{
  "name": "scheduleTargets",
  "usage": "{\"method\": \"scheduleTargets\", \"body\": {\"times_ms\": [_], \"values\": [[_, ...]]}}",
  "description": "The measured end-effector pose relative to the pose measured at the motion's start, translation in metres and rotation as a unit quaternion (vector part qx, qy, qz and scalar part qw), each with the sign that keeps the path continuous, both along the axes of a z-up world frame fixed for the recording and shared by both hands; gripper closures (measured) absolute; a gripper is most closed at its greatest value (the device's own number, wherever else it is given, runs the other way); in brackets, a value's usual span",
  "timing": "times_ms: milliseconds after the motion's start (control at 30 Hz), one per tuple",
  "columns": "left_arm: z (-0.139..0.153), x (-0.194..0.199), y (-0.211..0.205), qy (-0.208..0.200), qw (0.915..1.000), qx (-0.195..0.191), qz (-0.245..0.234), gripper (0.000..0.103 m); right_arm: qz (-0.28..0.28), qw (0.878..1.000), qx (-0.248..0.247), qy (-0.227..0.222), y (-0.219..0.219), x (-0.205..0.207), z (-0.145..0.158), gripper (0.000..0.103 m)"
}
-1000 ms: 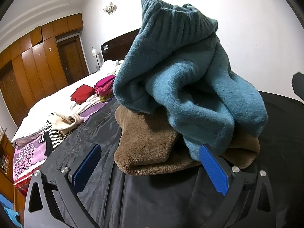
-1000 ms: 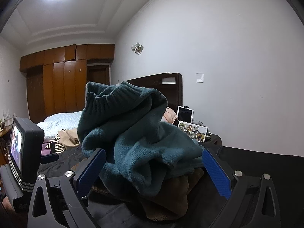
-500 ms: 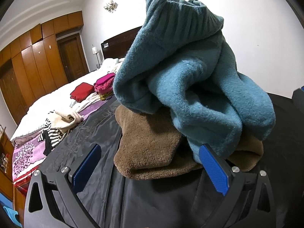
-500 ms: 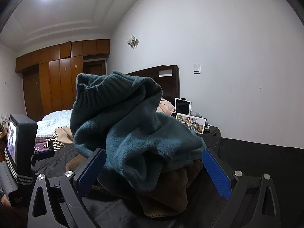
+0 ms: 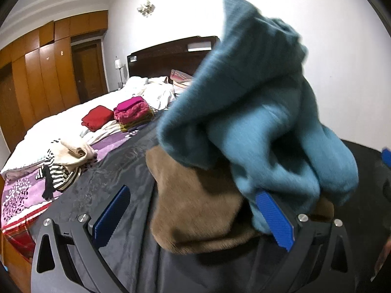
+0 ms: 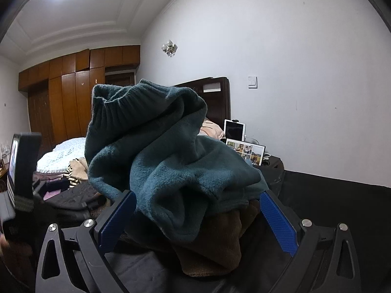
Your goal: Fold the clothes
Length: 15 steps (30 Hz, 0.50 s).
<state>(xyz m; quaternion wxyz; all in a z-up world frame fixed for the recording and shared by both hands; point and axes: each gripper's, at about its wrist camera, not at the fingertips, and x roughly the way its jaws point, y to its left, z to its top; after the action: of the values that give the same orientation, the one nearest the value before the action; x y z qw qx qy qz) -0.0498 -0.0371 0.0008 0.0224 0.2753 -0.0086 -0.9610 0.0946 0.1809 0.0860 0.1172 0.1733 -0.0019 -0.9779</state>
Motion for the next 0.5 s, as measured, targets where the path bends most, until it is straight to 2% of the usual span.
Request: {"method": "scheduleTargets", "body": {"times_ms": [167, 333, 500], "values": [[0.008, -0.008, -0.007, 0.003, 0.9994, 0.014, -0.030, 0.000, 0.001, 1.000, -0.002, -0.010, 0.001, -0.004, -0.004, 0.000], [0.015, 0.005, -0.013, 0.020, 0.9969, 0.024, -0.072, 0.000, 0.000, 1.000, -0.002, -0.013, 0.001, -0.006, -0.007, 0.000], [0.022, 0.011, -0.031, 0.046, 0.9963, 0.026, -0.067, 0.000, 0.001, 1.000, -0.012, -0.019, 0.005, -0.010, -0.009, 0.000]]}}
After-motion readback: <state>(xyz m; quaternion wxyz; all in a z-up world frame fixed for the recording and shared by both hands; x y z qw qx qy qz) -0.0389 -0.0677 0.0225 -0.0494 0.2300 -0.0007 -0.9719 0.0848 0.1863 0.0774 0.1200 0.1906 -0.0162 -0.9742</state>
